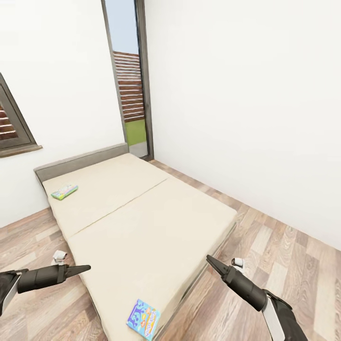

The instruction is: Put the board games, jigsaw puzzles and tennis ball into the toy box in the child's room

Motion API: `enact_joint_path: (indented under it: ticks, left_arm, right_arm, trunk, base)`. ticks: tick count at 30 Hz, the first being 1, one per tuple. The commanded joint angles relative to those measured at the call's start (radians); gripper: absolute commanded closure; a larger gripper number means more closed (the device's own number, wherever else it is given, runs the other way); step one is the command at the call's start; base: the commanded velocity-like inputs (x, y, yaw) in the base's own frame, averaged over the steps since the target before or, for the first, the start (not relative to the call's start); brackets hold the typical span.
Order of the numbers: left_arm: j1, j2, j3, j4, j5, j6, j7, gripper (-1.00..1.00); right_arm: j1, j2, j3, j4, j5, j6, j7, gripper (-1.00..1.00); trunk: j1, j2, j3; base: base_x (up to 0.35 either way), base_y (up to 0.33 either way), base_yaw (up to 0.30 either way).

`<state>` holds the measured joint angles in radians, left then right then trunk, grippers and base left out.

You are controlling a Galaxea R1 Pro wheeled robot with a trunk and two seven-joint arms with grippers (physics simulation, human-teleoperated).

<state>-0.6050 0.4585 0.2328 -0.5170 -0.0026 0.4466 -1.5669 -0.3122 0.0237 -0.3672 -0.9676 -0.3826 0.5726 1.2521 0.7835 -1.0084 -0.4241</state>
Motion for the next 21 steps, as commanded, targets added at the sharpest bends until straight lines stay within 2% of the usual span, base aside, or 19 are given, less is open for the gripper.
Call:
enact_joint_path:
  ticks: [1, 6, 13, 21]
  left_arm:
    - [0.0, 0.0, 0.0, 0.0, 0.0, 0.011, -0.004, -1.0]
    - [-0.001, 0.0, 0.0, 0.0, 0.0, 0.011, -0.004, -1.0]
    - [0.0, -0.001, 0.0, 0.0, 0.0, 0.011, -0.004, -1.0]
    - [-0.001, -0.001, 0.0, 0.0, 0.0, 0.011, -0.004, -1.0]
  right_arm:
    - [-0.001, 0.001, -0.003, -0.001, -0.001, 0.009, 0.003, -1.0]
    - [-0.001, 0.001, -0.002, -0.002, -0.001, 0.009, 0.003, -1.0]
    - [-0.001, 0.002, -0.001, -0.002, 0.0, 0.009, 0.003, -1.0]
    - [-0.001, 0.002, 0.0, -0.002, 0.001, 0.009, 0.003, -1.0]
  trunk:
    - [0.0, -0.001, -0.001]
    - [0.0, -0.001, -0.001]
    - [0.0, -0.001, -0.001]
    - [0.0, -0.001, -0.001]
  base:
    - [0.0, -0.005, 0.01]
    - [0.0, -0.003, 0.057]
    - [0.0, -0.029, 0.243]
    - [0.0, -0.228, 0.283]
